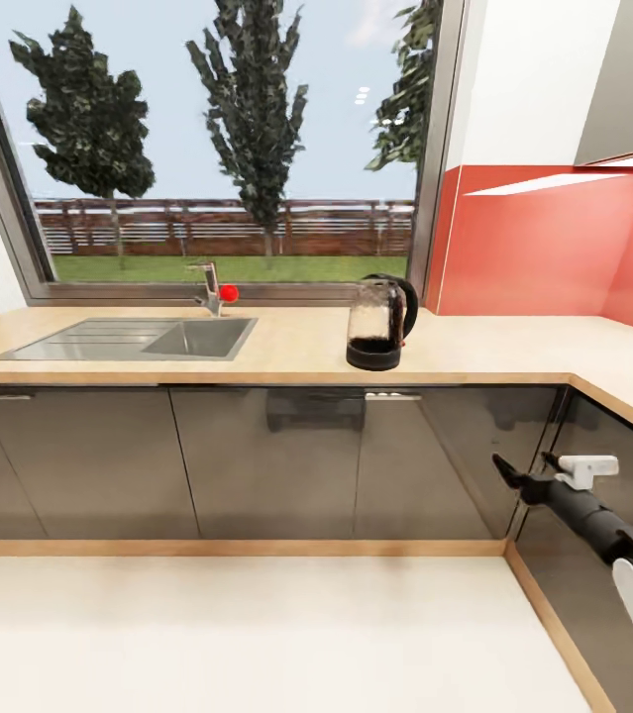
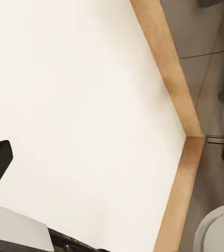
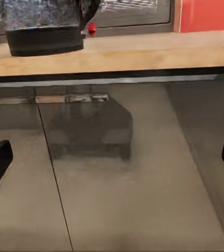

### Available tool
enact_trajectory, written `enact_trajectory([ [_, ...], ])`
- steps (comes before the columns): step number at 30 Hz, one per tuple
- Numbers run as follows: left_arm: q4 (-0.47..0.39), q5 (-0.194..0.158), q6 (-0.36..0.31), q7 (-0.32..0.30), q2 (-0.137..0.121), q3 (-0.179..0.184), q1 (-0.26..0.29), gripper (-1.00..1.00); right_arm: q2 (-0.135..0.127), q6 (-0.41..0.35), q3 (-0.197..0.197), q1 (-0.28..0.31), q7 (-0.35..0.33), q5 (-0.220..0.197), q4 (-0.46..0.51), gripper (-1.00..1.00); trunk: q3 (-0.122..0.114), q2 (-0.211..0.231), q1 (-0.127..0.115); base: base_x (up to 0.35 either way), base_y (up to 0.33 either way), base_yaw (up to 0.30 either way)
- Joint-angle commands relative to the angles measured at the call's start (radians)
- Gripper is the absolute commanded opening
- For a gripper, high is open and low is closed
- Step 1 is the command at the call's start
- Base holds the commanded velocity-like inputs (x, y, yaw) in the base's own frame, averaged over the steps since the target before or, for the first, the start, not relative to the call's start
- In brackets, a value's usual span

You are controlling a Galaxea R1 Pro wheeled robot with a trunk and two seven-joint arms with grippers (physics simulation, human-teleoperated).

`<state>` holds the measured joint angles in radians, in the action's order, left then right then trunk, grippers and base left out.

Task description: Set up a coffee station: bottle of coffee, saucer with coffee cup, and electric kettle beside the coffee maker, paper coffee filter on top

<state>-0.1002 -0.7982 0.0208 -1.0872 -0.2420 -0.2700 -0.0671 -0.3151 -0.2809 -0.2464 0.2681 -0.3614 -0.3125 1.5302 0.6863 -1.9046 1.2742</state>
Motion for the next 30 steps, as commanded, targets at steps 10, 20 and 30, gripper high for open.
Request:
enact_trajectory([
  [10,-0.002,0.004,0.052,0.001,0.014,-0.002,0.0,1.0,0.0,-0.097,0.0,0.252,0.002,-0.026,0.01,1.0,0.001,0.0,0.0,0.0,0.0,0.0],
  [20,-0.001,0.004,0.058,0.001,0.033,-0.005,0.0,1.0,0.027,-0.229,0.153,0.424,0.195,-0.03,0.007,1.0,0.001,0.0,0.0,0.023,-0.018,0.0],
  [30,0.0,0.004,0.057,0.002,0.035,-0.065,0.0,1.0,0.066,-0.239,0.238,0.454,0.38,-0.018,0.0,1.0,0.001,0.0,0.0,0.108,-0.091,0.0],
])
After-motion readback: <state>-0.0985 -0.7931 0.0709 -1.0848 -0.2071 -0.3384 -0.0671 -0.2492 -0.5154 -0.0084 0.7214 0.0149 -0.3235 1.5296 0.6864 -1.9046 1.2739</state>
